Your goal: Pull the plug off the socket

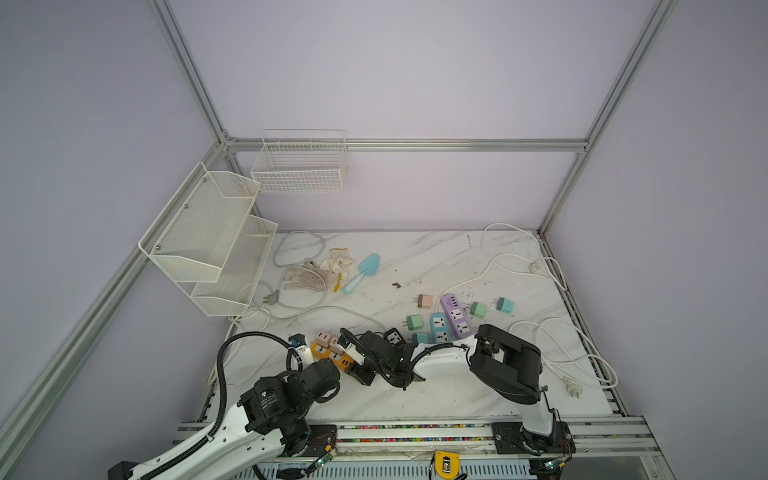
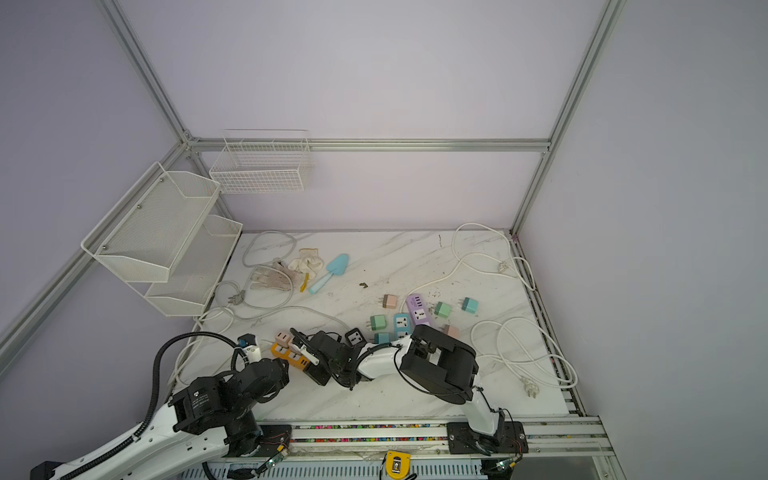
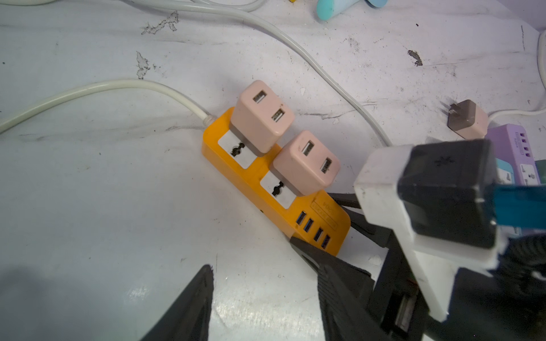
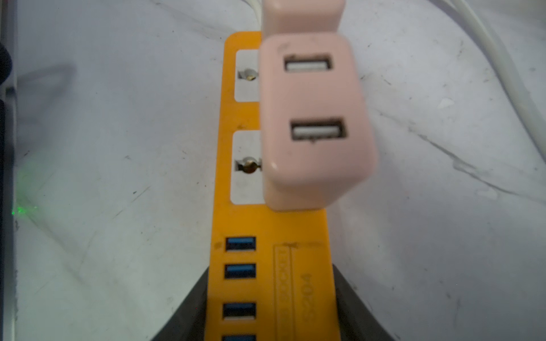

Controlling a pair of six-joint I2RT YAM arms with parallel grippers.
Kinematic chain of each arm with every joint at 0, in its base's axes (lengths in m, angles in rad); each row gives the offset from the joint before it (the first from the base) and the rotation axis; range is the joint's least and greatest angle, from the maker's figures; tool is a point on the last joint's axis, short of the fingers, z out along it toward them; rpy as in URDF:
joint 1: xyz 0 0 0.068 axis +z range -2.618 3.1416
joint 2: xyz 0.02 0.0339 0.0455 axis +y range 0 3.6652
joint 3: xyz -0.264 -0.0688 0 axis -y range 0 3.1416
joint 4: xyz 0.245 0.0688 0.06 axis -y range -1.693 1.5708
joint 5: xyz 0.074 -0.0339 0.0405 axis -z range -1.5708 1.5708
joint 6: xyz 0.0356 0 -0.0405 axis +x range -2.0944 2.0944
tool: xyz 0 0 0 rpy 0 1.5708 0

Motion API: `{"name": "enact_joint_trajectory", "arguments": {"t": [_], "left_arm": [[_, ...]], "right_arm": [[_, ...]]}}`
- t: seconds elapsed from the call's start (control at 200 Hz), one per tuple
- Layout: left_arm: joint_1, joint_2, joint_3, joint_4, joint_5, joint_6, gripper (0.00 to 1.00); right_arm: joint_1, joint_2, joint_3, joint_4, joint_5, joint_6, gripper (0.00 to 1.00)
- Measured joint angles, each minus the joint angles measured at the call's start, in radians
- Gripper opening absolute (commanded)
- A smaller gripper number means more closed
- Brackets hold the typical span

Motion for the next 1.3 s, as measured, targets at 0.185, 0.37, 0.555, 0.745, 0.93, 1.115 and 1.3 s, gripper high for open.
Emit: {"name": "enact_joint_trajectory", "arguments": {"t": [0.185,0.37,0.555,0.745,0.93,1.115,1.3], "left_arm": [[0.000,0.005,0.000,0.026,0.000,0.001,0.58],[0.000,0.039,0.000,0.083,0.003,0.009,0.59],[0.007,0.076,0.000,0.145,0.019,0.018,0.60],[0.029,0.073,-0.004,0.184,0.039,0.036,0.60],[0.061,0.041,-0.038,0.228,0.072,0.039,0.60],[0.085,0.040,-0.055,0.263,0.105,0.055,0.60],[0.093,0.058,-0.056,0.294,0.130,0.063,0.60]], "right_arm": [[0.000,-0.056,-0.054,-0.037,0.080,0.071,0.30],[0.000,-0.111,-0.103,-0.081,0.156,0.159,0.30],[0.000,-0.158,-0.148,-0.117,0.219,0.269,0.30],[0.001,-0.208,-0.207,-0.121,0.256,0.371,0.30],[0.021,-0.240,-0.267,-0.111,0.280,0.439,0.33],[0.050,-0.229,-0.261,-0.111,0.309,0.475,0.38],[0.062,-0.220,-0.253,-0.111,0.333,0.490,0.53]]}}
